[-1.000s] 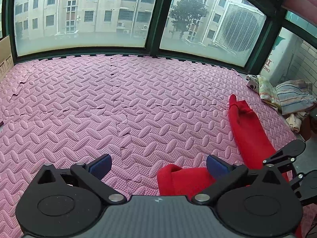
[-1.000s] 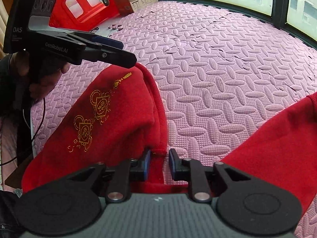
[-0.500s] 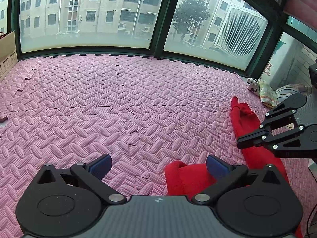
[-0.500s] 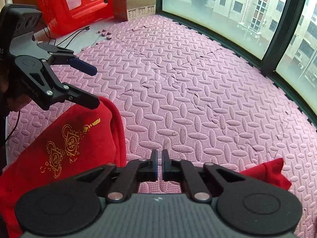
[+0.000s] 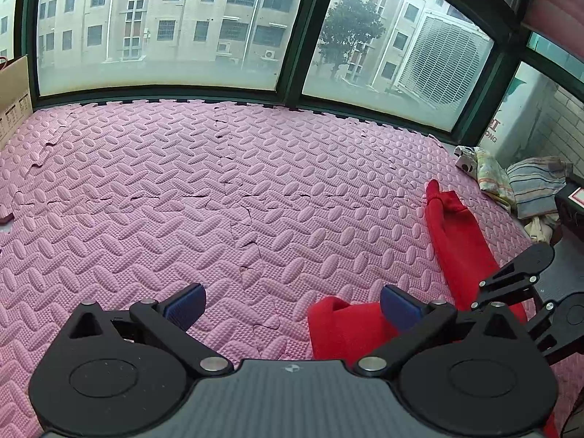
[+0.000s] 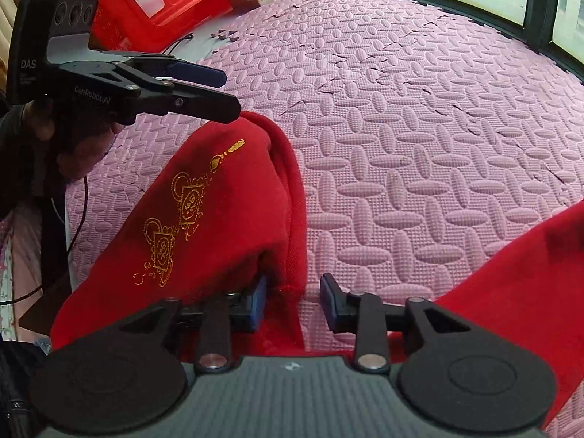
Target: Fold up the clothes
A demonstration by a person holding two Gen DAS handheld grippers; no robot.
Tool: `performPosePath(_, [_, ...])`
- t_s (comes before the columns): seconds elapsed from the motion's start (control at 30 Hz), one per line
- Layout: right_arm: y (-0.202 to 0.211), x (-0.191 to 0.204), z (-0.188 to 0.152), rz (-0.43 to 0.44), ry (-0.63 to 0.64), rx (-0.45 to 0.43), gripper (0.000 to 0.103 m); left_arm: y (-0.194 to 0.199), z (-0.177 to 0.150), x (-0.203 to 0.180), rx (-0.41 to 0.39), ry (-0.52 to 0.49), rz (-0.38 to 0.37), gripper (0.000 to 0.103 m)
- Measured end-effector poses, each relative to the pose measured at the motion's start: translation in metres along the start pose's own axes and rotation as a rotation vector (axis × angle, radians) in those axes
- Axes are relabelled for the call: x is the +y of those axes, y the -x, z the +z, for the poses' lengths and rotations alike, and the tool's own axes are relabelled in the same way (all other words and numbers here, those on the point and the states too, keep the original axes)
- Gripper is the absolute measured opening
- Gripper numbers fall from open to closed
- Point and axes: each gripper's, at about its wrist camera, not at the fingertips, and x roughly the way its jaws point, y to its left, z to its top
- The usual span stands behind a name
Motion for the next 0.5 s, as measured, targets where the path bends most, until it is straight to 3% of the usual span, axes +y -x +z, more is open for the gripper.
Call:
performPosePath(0.1, [-0.002, 0.009, -0.001, 0.007, 0.030, -0.005, 0.014, 0.000, 0.000, 0.000, -0.001, 0.000, -0.001, 0.103])
performPosePath(0.23, [0.003, 0.023, 0.008, -0.100, 0.159, -0.005, 0.010, 0.001, -0.001, 0.001, -0.001, 0.003, 0.001, 0.103])
performPosePath(0.3, [0.007, 0.028, 0.014, -0.177, 0.235, -0.013, 0.010, 0.003, -0.002, 0.002, -0.004, 0.002, 0.000, 0.103])
performPosePath(0.5, [0.019, 0.044, 0.049, -0.532, 0.569, -0.109, 0.010, 0.007, -0.003, 0.006, -0.014, 0.012, 0.002, 0.103])
